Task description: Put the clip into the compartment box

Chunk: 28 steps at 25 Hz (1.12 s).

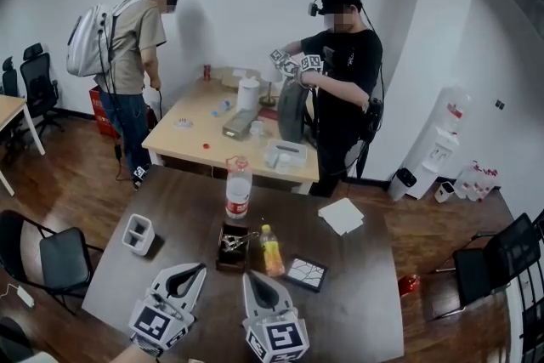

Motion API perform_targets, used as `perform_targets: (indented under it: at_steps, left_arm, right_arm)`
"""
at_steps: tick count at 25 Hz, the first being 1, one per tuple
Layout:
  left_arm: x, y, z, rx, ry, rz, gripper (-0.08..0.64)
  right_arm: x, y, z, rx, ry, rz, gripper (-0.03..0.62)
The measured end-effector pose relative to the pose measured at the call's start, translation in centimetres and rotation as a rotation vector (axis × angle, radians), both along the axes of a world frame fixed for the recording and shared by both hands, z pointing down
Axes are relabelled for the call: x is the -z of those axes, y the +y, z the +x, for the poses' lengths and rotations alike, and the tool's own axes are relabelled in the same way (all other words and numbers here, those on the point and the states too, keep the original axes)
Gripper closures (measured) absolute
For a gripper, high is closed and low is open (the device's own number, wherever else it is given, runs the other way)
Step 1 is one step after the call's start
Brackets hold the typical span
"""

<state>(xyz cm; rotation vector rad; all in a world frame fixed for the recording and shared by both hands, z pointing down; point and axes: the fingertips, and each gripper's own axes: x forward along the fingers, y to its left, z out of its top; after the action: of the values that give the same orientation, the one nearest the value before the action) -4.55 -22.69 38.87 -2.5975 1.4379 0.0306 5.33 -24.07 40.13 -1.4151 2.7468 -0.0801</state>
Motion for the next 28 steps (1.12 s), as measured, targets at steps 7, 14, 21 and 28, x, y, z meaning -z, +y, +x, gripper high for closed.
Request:
perform_targets:
  at_steps: [7,14,21,28]
  left_arm:
    - [0.8,1.2,-0.2,0.0,0.011,0.008,0.557]
    - [1.5,3.5,-1.5,-0.04,0.012,0.0,0.557]
    - [1.3,8.8,-2.5,-0.102,-0.019,-0.021,0.557]
    - [1.4,16.3,-2.0,-0.064,-0.015,-0.008,0.557]
  right_arm:
    - [1.1,1.6,-0.6,0.003,0.006,0.019,0.6]
    - [2.3,4.4,-1.7,-0.045,-0.001,0.033,0.6]
    - [2.9,9.4,-2.7,-0.099,-0.024,0.049,0.6]
    - [2.7,16.9,-3.0,-0.044,-0.049,0.042,0.6]
